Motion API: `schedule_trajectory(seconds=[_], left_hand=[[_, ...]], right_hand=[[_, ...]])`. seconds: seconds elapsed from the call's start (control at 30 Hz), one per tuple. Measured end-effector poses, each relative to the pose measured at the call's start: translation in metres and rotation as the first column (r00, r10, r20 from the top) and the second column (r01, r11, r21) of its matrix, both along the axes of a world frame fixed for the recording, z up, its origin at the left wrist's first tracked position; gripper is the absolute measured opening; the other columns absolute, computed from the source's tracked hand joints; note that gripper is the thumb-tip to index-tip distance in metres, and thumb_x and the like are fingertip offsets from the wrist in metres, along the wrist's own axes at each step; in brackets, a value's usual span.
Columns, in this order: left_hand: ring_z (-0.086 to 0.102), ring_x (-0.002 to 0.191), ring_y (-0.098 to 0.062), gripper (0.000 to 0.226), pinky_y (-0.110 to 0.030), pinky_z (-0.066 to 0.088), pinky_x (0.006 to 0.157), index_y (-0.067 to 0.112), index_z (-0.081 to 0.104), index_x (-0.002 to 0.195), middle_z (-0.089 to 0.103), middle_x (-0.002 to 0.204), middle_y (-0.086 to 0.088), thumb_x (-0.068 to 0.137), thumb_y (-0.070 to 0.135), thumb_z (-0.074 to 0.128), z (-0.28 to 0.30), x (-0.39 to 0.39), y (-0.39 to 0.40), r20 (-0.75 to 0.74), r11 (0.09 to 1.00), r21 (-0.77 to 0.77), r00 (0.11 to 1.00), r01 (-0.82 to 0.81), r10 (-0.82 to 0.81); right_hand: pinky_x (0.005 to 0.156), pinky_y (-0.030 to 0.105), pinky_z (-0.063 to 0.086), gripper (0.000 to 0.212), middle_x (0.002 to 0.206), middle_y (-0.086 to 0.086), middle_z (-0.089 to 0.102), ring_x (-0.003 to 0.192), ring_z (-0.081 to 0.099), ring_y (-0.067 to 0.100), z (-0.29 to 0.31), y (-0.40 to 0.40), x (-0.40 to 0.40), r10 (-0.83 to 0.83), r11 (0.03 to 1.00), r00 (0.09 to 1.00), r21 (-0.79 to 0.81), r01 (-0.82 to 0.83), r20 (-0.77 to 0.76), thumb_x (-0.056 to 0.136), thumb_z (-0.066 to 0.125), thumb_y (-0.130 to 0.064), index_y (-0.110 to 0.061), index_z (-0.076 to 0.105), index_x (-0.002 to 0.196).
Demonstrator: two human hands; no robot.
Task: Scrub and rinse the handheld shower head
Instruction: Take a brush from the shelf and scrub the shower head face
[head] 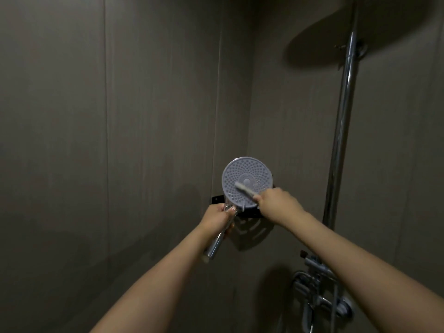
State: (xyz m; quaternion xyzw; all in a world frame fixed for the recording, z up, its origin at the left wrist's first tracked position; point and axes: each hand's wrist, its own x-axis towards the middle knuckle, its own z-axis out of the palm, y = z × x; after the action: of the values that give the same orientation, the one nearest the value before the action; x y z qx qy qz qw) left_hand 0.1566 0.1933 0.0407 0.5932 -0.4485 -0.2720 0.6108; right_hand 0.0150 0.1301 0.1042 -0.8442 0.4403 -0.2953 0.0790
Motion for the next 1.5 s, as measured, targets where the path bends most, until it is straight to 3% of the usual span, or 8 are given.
schedule_trajectory(seconds=[0.13,0.2,0.47,0.6,0.8,1.03,1.37,1.5], left_hand=[[0.042,0.041,-0.017,0.030,-0.021,0.035,0.042,0.015,0.044,0.061,0.046,0.053,-0.009,0.091,0.015,0.050,-0.002,0.000,0.001,0.011,1.000,0.006,1.000,0.007,-0.007],[0.042,0.041,-0.018,0.031,-0.022,0.034,0.043,0.015,0.044,0.060,0.046,0.053,-0.009,0.090,0.014,0.050,-0.001,-0.001,0.000,0.010,1.000,-0.001,1.000,-0.003,0.003],[0.043,0.039,-0.016,0.028,-0.021,0.035,0.043,0.015,0.046,0.063,0.048,0.055,-0.009,0.091,0.016,0.050,-0.001,0.006,0.004,-0.023,1.000,-0.014,1.000,-0.018,0.018],[0.042,0.039,-0.016,0.028,-0.021,0.034,0.043,0.015,0.045,0.064,0.047,0.054,-0.008,0.091,0.016,0.050,-0.003,0.007,0.004,-0.018,1.000,-0.009,1.000,-0.017,0.017],[0.044,0.038,-0.015,0.027,-0.021,0.035,0.043,0.015,0.046,0.066,0.048,0.057,-0.010,0.092,0.020,0.048,-0.010,0.003,0.000,-0.047,1.000,-0.007,0.998,0.028,-0.029],[0.045,0.035,-0.014,0.064,-0.018,0.037,0.036,0.010,0.056,0.076,0.051,0.053,-0.007,0.091,0.061,0.021,-0.012,0.003,-0.004,-0.260,0.991,-0.006,0.957,0.132,-0.129],[0.044,0.033,-0.013,0.061,-0.017,0.035,0.036,0.008,0.054,0.076,0.050,0.052,-0.007,0.095,0.054,0.020,-0.018,0.014,-0.006,-0.263,0.995,0.011,0.961,0.097,-0.091],[0.044,0.033,-0.013,0.063,-0.017,0.036,0.036,0.011,0.054,0.077,0.050,0.046,-0.004,0.091,0.061,0.018,-0.019,0.011,-0.012,-0.213,0.992,-0.006,0.969,0.124,-0.123]], right_hand=[[0.075,0.038,0.048,0.036,0.108,0.021,0.063,0.096,0.061,0.035,0.008,0.007,0.000,-0.078,0.992,0.996,-0.091,0.082,0.054,0.099,0.033,-0.032,-0.012,0.056,0.117],[0.067,0.034,0.045,0.033,0.103,0.018,0.064,0.087,0.061,0.031,0.004,0.008,0.007,-0.023,0.999,0.997,-0.034,0.026,0.077,0.097,0.036,-0.026,-0.019,0.051,0.126],[0.069,0.036,0.048,0.035,0.097,0.016,0.064,0.079,0.059,0.030,-0.011,0.004,-0.003,-0.030,1.000,0.999,-0.010,0.029,-0.032,0.097,0.036,-0.031,-0.009,0.063,0.100],[0.071,0.038,0.046,0.038,0.101,0.019,0.063,0.091,0.062,0.036,-0.021,-0.005,-0.011,-0.070,0.997,0.998,-0.035,0.069,-0.001,0.097,0.034,-0.033,-0.009,0.062,0.106],[0.065,0.034,0.043,0.039,0.096,0.017,0.065,0.082,0.061,0.032,-0.027,-0.005,-0.016,-0.048,0.998,0.999,-0.051,0.049,0.006,0.098,0.034,-0.034,-0.008,0.063,0.098],[0.068,0.038,0.047,0.035,0.090,0.018,0.064,0.083,0.062,0.034,-0.029,-0.005,-0.018,0.003,0.999,1.000,-0.048,-0.003,-0.002,0.098,0.035,-0.031,-0.011,0.063,0.089],[0.067,0.035,0.046,0.041,0.094,0.019,0.066,0.085,0.063,0.034,-0.032,-0.013,-0.023,-0.049,0.991,0.998,-0.124,0.043,-0.045,0.099,0.033,-0.034,-0.009,0.065,0.092],[0.064,0.033,0.043,0.036,0.091,0.012,0.062,0.084,0.061,0.031,-0.033,0.009,-0.005,0.051,0.995,0.960,-0.072,-0.073,-0.276,0.097,0.035,-0.035,-0.010,0.062,0.095]])
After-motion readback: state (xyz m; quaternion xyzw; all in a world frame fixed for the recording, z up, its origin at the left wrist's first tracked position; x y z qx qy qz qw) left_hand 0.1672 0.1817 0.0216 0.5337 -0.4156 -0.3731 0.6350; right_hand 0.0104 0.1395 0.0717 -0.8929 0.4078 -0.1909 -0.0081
